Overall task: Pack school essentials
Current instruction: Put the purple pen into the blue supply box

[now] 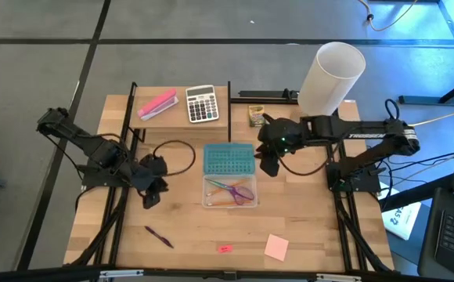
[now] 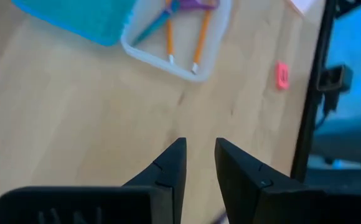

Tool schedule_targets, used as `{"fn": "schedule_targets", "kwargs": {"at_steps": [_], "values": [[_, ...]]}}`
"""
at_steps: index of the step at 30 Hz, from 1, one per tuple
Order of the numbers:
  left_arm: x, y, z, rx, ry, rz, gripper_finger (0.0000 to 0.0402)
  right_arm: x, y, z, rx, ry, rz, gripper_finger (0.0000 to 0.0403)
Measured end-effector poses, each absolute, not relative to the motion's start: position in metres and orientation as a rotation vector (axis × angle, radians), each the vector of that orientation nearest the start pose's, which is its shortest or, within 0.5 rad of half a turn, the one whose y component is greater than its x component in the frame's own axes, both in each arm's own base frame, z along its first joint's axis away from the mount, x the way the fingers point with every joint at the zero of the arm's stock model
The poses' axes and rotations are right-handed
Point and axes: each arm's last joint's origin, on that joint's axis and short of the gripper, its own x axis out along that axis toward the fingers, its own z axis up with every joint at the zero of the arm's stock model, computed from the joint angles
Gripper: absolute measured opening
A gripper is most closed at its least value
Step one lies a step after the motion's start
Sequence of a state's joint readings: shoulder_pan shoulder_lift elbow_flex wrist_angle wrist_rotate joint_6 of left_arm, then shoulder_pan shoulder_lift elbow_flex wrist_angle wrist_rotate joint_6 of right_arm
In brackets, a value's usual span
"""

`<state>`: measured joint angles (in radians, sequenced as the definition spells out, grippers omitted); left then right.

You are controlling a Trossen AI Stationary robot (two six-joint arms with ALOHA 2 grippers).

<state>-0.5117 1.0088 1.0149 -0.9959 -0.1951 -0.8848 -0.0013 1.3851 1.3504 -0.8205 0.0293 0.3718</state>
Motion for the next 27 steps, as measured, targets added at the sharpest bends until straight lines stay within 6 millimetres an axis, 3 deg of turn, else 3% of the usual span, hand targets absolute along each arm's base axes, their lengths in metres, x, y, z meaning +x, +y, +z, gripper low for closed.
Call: {"fn": "schedule_targets", "kwargs": {"at_steps": [10, 16, 27], "values": [[0.158, -0.133, 0.281, -0.145, 1.155, -0.127, 0.0078, 0.284, 0.006, 0.344, 0.195, 0.794, -0.098, 0.0116], [0.165, -0.167, 0.257, -0.062, 1.237, -0.215, 0.0078, 0.284, 0.007, 0.344, 0.16, 0.799, -0.037, 0.0116], [0.175, -0.218, 0.219, -0.005, 1.226, -0.317, 0.0078, 0.285, 0.013, 0.346, 0.141, 0.776, 0.198, 0.0116]]}}
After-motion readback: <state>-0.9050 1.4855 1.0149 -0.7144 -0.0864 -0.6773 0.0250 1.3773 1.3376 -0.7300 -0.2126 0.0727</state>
